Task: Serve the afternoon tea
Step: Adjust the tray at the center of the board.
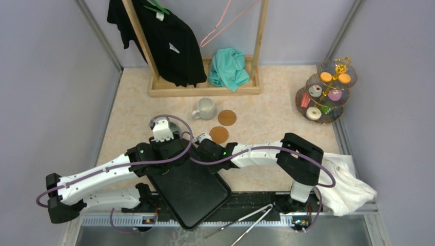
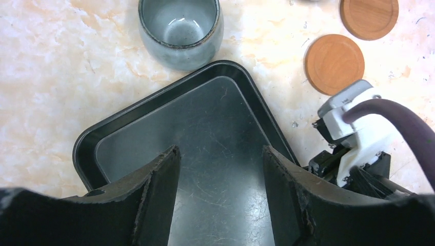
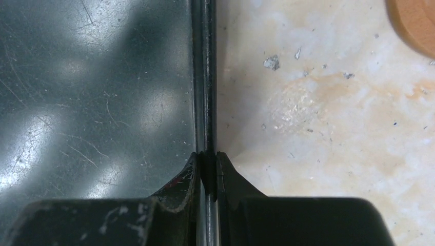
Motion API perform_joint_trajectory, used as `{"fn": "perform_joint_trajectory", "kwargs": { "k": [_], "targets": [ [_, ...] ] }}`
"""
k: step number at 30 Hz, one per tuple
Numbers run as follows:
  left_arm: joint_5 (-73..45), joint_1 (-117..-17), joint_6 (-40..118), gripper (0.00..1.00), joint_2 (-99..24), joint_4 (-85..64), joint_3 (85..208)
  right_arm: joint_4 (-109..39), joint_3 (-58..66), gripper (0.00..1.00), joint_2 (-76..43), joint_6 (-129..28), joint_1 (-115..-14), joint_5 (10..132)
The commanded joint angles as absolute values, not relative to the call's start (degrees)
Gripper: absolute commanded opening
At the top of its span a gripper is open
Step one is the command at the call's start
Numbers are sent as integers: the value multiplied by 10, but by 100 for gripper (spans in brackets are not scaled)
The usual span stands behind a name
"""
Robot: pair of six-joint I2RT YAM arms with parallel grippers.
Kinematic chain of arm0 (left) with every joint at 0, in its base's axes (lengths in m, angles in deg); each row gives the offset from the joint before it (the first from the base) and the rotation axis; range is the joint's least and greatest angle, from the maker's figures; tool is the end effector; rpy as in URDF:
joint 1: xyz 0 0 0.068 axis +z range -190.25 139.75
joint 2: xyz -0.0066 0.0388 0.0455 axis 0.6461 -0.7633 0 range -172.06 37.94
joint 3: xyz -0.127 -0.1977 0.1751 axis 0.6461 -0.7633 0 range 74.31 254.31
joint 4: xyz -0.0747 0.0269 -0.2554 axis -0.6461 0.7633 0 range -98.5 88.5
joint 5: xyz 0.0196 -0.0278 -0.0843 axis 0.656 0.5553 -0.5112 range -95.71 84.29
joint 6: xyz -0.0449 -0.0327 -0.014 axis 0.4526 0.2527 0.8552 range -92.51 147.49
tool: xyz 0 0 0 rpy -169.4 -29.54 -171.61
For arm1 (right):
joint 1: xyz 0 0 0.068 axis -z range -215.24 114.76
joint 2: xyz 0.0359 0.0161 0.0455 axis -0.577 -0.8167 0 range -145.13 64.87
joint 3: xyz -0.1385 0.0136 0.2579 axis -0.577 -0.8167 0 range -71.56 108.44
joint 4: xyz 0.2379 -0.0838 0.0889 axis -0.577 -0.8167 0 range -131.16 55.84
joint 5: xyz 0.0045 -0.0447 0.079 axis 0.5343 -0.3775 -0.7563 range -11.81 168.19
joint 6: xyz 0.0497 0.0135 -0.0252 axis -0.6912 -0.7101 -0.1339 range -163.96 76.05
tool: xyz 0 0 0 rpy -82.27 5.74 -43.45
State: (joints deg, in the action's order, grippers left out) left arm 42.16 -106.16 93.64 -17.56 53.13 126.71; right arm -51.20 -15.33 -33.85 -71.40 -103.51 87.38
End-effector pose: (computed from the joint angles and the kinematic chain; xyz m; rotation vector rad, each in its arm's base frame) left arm 0.0912 -0.1303 0.3031 -0.2249 2.2117 -0.0544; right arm 0.1345 0.3198 0.1713 -0.8671 2.4959 0.3913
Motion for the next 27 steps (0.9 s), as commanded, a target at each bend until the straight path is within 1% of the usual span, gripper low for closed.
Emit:
{"fn": "perform_joint_trajectory", "kwargs": {
  "k": [1, 13, 18, 27],
  "targets": [
    [440, -1065, 914, 66, -163, 506, 1268, -515, -118, 0, -378, -684, -1045, 859],
    [453, -1062, 894, 66, -135, 482, 1257, -531, -20, 0, -441, -652, -1036, 863],
    [432, -1062, 847, 67, -106, 433, 1242, -528, 23, 0, -464, -632, -1011, 844],
    [428, -1063, 808, 69, -101, 392, 1237, -557, 177, 0, -555, -566, -981, 804]
  ]
}}
